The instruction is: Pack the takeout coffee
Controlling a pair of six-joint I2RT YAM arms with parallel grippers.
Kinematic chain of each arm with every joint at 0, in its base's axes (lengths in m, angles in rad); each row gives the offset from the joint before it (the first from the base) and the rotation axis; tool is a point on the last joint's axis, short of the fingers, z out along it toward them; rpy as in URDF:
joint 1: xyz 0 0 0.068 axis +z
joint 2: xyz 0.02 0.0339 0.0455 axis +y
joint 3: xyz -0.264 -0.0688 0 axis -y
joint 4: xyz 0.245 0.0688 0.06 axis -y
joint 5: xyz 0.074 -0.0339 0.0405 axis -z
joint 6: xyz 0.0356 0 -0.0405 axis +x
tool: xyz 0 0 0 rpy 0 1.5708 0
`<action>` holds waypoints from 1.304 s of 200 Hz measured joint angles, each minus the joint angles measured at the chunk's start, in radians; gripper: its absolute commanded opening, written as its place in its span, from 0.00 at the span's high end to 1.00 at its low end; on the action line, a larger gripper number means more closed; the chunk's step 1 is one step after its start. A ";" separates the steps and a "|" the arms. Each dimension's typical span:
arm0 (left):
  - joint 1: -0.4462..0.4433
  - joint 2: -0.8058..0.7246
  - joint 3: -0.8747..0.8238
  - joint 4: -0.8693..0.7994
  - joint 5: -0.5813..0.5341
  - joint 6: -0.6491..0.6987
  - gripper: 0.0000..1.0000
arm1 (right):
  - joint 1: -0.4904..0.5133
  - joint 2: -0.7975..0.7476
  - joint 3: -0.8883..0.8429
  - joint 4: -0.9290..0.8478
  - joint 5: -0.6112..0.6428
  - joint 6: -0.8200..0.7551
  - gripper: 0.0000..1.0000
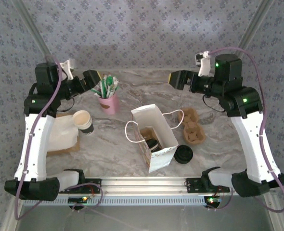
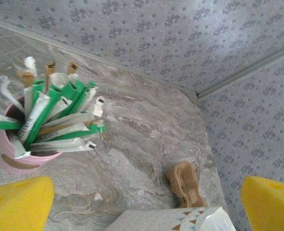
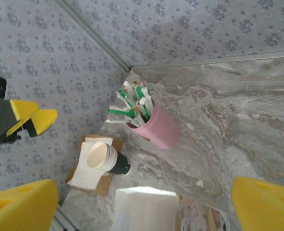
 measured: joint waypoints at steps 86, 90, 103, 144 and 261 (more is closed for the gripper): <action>0.113 0.045 -0.001 -0.003 0.032 -0.037 0.00 | -0.307 0.084 -0.100 0.117 -0.158 0.070 0.07; 0.114 0.049 -0.001 -0.004 0.032 -0.036 0.00 | -0.314 0.089 -0.108 0.122 -0.162 0.072 0.07; 0.116 0.065 -0.002 -0.008 0.029 -0.036 0.01 | -0.336 0.106 -0.129 0.137 -0.174 0.081 0.07; 0.116 0.101 -0.002 -0.060 -0.006 -0.025 0.01 | -0.360 0.173 -0.152 0.180 -0.186 0.100 0.10; 0.116 -0.029 -0.130 -0.206 -0.201 -0.012 0.14 | -0.304 0.460 0.002 0.240 -0.242 0.135 0.18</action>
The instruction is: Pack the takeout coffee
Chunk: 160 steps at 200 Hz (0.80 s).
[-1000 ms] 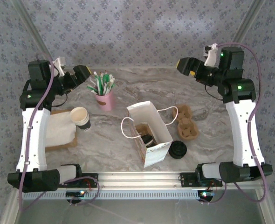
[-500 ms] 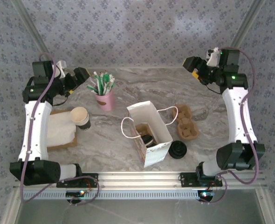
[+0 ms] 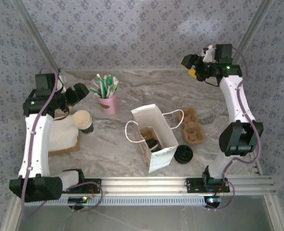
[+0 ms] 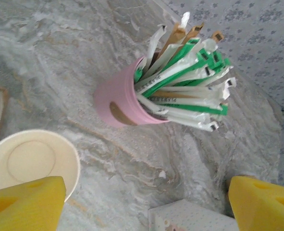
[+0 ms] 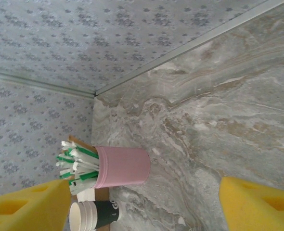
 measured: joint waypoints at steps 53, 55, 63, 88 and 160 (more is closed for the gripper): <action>0.000 0.021 -0.015 -0.021 -0.060 0.026 0.29 | 0.082 0.044 0.121 -0.047 -0.013 -0.056 0.29; 0.000 0.024 -0.015 -0.020 -0.059 0.027 0.29 | 0.087 0.047 0.123 -0.051 -0.013 -0.056 0.29; -0.003 0.054 -0.015 -0.007 -0.055 0.029 0.30 | 0.106 0.054 0.131 -0.063 -0.011 -0.068 0.30; -0.024 0.167 0.011 0.016 -0.047 0.034 0.38 | 0.156 0.072 0.143 -0.113 0.006 -0.111 0.35; -0.117 0.429 0.188 0.024 -0.059 0.084 0.48 | 0.167 0.076 0.143 -0.164 0.060 -0.144 0.39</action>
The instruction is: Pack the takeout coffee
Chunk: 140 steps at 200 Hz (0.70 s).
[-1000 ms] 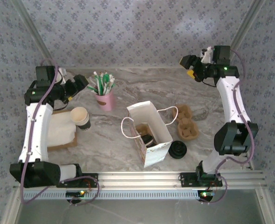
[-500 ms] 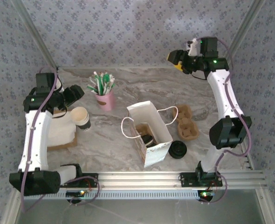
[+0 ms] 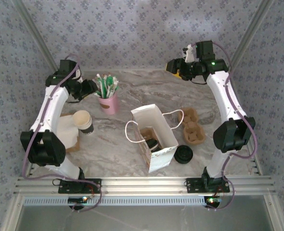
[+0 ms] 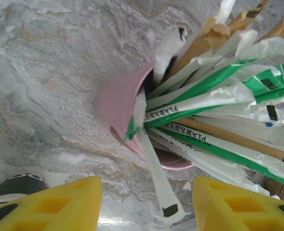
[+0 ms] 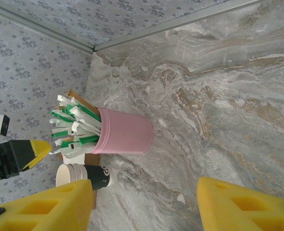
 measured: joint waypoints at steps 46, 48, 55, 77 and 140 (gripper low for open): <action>-0.037 0.071 0.050 -0.009 -0.020 0.028 0.55 | -0.005 0.000 0.000 -0.006 0.007 -0.008 0.39; -0.037 0.075 0.053 -0.009 -0.023 0.027 0.56 | -0.005 0.000 0.000 -0.006 0.007 -0.008 0.39; -0.038 0.085 0.063 -0.010 -0.028 0.031 0.57 | -0.007 0.000 0.000 -0.008 0.007 -0.011 0.39; -0.045 0.098 0.077 -0.016 -0.041 0.043 0.61 | -0.010 0.000 -0.003 -0.010 0.007 -0.011 0.39; -0.083 0.099 0.077 -0.037 -0.074 0.051 0.63 | -0.016 0.000 -0.026 -0.010 0.007 -0.011 0.39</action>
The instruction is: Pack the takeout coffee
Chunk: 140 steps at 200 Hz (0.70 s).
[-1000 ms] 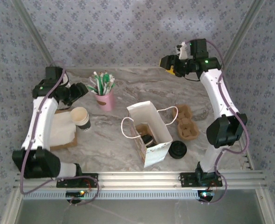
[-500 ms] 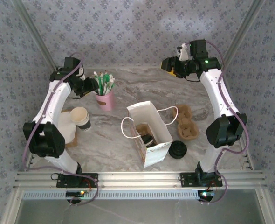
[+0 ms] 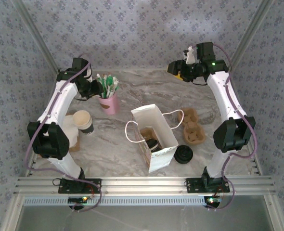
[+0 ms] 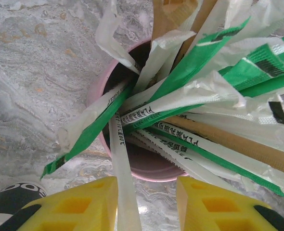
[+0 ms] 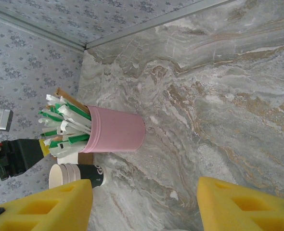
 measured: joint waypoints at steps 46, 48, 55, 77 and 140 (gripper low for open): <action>0.000 0.000 0.000 -0.017 -0.035 0.007 0.68 | -0.005 -0.003 -0.022 0.001 0.000 0.000 0.39; 0.000 0.000 0.000 -0.017 -0.035 0.007 0.69 | -0.005 -0.004 -0.024 0.001 0.000 0.000 0.39; 0.000 0.000 0.000 -0.017 -0.039 0.010 0.71 | -0.006 -0.005 -0.029 0.001 0.000 0.000 0.39; -0.002 0.000 0.000 -0.018 -0.046 0.016 0.80 | -0.006 -0.006 -0.036 0.000 0.000 0.000 0.39; -0.007 -0.003 0.014 -0.058 -0.054 0.022 0.90 | -0.006 -0.039 -0.048 0.000 0.007 0.000 0.39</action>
